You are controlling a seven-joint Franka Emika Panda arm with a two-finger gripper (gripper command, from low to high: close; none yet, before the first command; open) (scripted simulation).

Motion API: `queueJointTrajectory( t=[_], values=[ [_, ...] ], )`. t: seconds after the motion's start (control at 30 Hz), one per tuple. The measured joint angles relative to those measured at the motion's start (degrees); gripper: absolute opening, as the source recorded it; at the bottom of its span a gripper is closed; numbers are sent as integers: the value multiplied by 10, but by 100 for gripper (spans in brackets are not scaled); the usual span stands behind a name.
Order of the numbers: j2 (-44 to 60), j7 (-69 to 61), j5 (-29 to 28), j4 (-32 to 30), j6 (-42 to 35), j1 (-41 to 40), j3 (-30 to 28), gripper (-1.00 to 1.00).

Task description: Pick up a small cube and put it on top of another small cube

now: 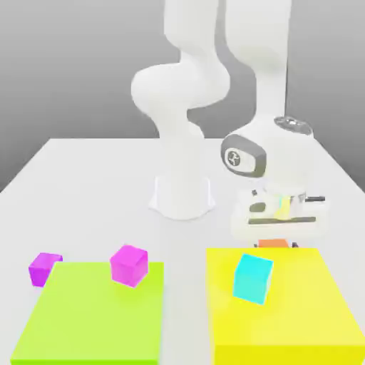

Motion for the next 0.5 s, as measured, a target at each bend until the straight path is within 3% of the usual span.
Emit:
queueJointTrajectory(
  t=[0.13,0.23,0.37,0.5],
  values=[
    [5,3,-2,0,6,11,-10,-100],
    [-18,-11,11,-2,-15,-28,29,-100],
    [-68,-78,100,-10,-57,-89,113,-100],
    [-122,-135,184,-20,-101,-76,128,-100]
  ],
)
